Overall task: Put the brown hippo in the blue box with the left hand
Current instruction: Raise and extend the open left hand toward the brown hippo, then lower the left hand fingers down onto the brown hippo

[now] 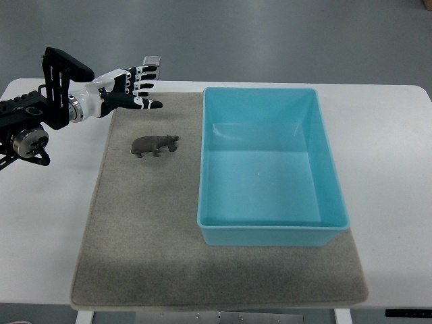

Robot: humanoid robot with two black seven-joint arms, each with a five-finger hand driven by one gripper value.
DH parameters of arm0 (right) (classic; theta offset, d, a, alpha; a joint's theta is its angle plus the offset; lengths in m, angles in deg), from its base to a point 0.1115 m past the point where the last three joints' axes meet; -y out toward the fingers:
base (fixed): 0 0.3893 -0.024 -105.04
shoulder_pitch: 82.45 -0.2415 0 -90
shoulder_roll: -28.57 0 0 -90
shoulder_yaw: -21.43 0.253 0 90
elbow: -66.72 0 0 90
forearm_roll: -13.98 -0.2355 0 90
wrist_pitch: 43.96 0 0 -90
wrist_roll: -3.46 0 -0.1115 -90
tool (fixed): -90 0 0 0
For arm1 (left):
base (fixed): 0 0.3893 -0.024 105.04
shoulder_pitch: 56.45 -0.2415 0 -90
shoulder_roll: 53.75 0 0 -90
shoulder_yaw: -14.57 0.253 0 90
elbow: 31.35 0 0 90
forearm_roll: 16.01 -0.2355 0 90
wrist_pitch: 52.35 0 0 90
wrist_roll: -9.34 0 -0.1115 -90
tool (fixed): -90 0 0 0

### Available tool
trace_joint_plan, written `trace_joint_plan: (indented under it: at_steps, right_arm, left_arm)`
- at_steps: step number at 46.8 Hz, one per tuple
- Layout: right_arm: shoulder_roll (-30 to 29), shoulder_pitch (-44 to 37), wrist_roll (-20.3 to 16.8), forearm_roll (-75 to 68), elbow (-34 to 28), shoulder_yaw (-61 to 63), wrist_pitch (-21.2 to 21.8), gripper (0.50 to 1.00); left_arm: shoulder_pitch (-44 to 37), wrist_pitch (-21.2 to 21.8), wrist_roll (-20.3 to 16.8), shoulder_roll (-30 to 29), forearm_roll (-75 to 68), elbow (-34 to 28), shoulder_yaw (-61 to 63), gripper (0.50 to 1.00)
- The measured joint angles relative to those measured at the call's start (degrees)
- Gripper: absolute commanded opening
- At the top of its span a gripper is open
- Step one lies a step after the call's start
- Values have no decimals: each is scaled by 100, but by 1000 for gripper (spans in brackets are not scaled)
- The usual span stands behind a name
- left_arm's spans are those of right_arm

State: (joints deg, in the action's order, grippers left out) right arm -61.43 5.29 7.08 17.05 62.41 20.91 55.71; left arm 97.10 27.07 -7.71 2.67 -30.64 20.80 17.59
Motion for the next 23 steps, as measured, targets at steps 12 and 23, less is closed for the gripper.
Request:
trace_joint_plan:
  at_steps: [12, 23]
  right_arm:
    - [0, -3, -1, 0, 0, 0, 3, 936]
    - [0, -3, -1, 0, 0, 0, 2, 936]
  left_arm:
    - [110, -11, 0, -353, -1430, 329, -85, 986]
    - [133, -31, 83, -617, -2656, 678, -377, 994]
